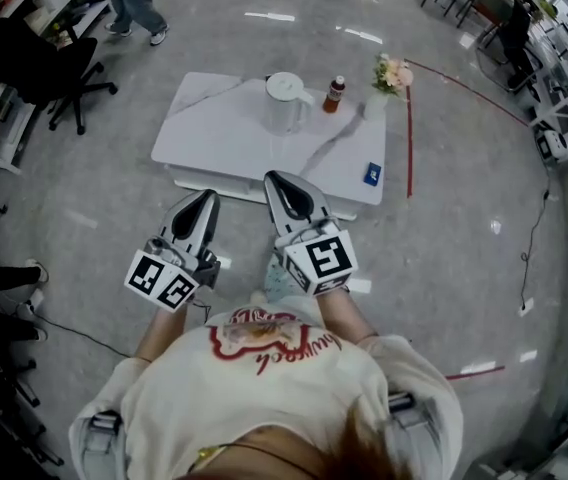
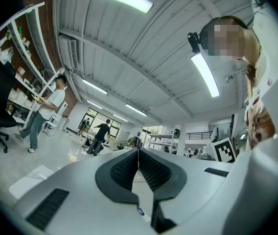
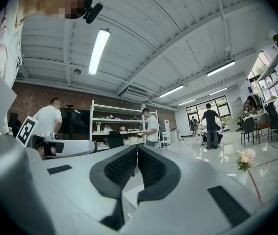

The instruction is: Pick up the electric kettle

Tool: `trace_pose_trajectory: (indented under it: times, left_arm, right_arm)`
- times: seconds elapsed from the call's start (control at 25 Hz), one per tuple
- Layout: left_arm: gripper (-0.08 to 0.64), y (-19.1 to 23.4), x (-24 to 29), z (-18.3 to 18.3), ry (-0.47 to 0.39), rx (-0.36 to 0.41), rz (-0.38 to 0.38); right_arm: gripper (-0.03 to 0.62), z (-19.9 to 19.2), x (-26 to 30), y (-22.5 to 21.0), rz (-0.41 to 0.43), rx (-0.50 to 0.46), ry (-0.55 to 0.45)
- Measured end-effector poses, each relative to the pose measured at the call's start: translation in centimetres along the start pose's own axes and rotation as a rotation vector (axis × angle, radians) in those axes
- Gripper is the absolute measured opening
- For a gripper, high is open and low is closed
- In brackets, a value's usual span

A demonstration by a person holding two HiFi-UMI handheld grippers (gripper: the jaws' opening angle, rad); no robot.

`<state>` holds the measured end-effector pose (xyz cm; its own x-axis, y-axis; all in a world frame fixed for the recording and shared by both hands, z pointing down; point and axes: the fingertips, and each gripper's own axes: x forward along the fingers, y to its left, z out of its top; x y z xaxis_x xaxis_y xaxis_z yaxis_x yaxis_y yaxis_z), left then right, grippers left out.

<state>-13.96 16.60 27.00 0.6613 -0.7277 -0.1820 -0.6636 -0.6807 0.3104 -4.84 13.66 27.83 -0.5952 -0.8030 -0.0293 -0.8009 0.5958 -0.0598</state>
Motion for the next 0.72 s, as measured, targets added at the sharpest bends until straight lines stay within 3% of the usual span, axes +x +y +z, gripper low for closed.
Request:
trace_pose_trajectory:
  times: [0.32,0.72]
  left_arm:
    - [0.012,5.1,7.4,-0.2,-0.010,-0.008,-0.001]
    - [0.012,10.9,23.9,1.3,-0.052,0.009,-0.031]
  right_arm:
    - [0.015,0.1,6.4,-6.2,-0.010,-0.010,-0.026]
    - [0.015,2.8,14.8,-21.2,-0.044,-0.013,-0.018]
